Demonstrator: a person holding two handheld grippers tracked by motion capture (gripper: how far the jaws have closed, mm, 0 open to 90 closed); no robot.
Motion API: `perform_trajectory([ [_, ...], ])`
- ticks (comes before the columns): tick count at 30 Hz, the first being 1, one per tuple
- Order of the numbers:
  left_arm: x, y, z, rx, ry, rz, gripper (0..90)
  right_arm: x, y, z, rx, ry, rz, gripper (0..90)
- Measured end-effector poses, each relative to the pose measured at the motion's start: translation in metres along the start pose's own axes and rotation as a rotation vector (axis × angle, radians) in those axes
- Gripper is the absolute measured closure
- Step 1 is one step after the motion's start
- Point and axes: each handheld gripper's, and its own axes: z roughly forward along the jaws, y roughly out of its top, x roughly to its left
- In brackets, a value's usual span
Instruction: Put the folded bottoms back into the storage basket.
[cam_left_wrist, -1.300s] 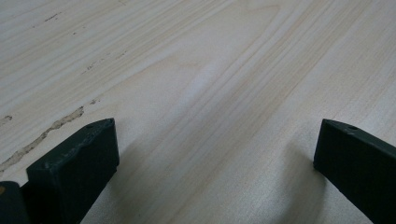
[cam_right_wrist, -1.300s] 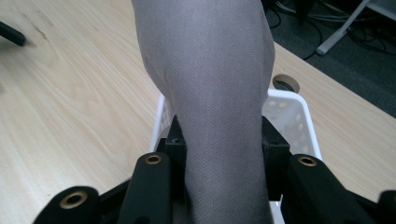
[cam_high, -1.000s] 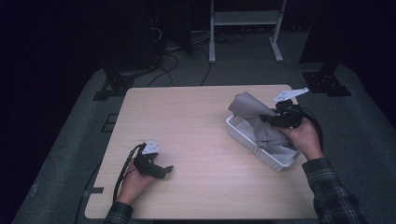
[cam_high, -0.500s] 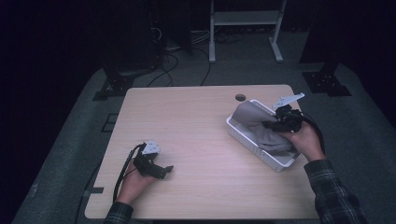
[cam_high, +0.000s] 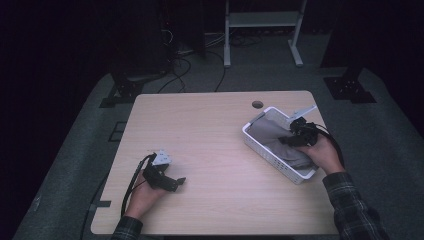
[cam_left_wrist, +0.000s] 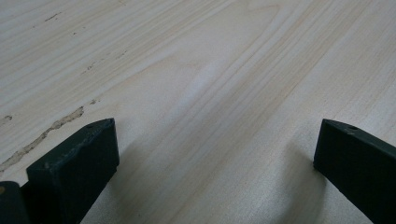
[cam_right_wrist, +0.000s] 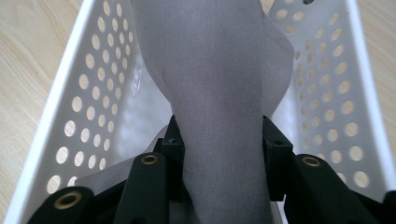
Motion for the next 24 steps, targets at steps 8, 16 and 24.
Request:
perform_trajectory([
  [8, 0.0, 0.0, 0.0, 0.001, 0.0, 0.0, 0.0, 0.001, -0.001, 0.009, 0.03, 0.011, 0.019, 57.5],
  [16, 0.0, 0.0, 0.0, 0.001, 0.0, 0.0, 0.0, 0.001, -0.002, 0.016, 0.065, 0.041, 0.034, 48.6],
  [24, 0.0, 0.0, 0.0, 0.0, 0.0, 0.0, 0.0, 0.003, -0.003, 0.007, 0.028, 0.051, 0.05, 35.2],
])
